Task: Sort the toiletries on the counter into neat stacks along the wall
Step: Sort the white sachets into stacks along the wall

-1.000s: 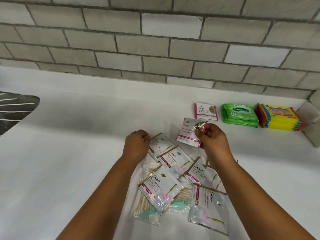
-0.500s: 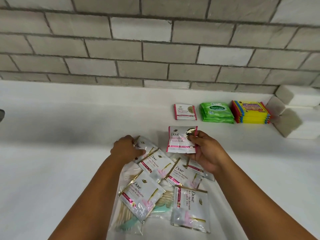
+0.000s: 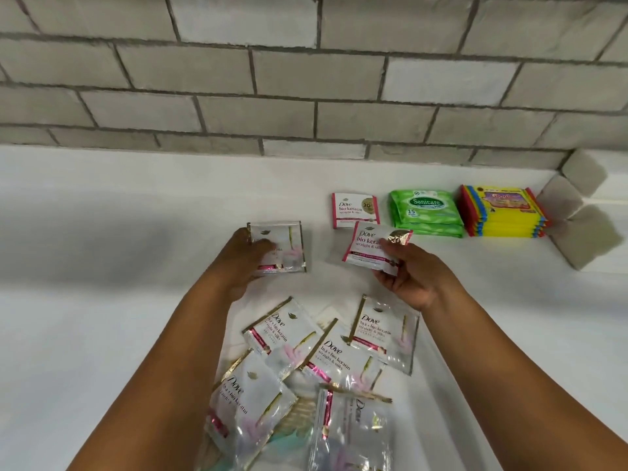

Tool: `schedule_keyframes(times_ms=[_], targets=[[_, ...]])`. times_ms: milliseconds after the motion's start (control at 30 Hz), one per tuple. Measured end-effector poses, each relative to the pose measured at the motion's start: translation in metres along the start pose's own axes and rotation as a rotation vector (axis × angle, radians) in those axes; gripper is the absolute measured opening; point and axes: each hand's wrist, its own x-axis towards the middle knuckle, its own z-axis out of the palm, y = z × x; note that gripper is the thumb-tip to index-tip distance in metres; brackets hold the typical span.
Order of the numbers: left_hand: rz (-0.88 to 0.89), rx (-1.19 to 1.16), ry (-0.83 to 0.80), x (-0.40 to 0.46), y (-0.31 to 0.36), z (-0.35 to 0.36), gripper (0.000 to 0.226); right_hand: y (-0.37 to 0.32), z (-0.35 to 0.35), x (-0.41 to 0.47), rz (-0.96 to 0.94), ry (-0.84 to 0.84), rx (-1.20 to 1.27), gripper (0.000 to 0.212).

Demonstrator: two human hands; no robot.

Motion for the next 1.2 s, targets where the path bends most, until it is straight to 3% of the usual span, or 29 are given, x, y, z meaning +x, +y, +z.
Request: schedule_keyframes(times_ms=[133, 300, 433, 600, 833, 933, 1067, 1200], targets=[[0.025, -0.030, -0.043, 0.029, 0.011, 0.019, 0.030, -0.022, -0.003, 0.031, -0.134, 0.028, -0.093, 0.030], [0.065, 0.021, 0.022, 0.067, 0.021, 0.038, 0.023, -0.045, 0.006, 0.074, -0.310, 0.203, -0.371, 0.027], [0.096, 0.132, 0.069, 0.094, 0.019, 0.037, 0.032, -0.046, 0.026, 0.101, -0.386, 0.211, -0.496, 0.024], [0.116, 0.397, 0.252, 0.110, 0.021, 0.043, 0.038, -0.040, 0.042, 0.128, -0.540, 0.295, -0.810, 0.029], [0.168, 0.589, 0.359, 0.116, 0.012, 0.047, 0.053, -0.025, 0.040, 0.131, -0.711, 0.434, -1.116, 0.058], [0.192, 0.645, 0.412, 0.116, 0.005, 0.049, 0.044, -0.019, 0.040, 0.128, -0.751, 0.459, -1.309, 0.067], [0.173, 0.773, 0.450, 0.113, 0.002, 0.052, 0.038, -0.011, 0.038, 0.133, -0.752, 0.539, -1.511, 0.061], [0.226, 0.889, 0.486, 0.110, 0.002, 0.051, 0.039, -0.006, 0.032, 0.136, -0.976, 0.625, -1.678, 0.049]])
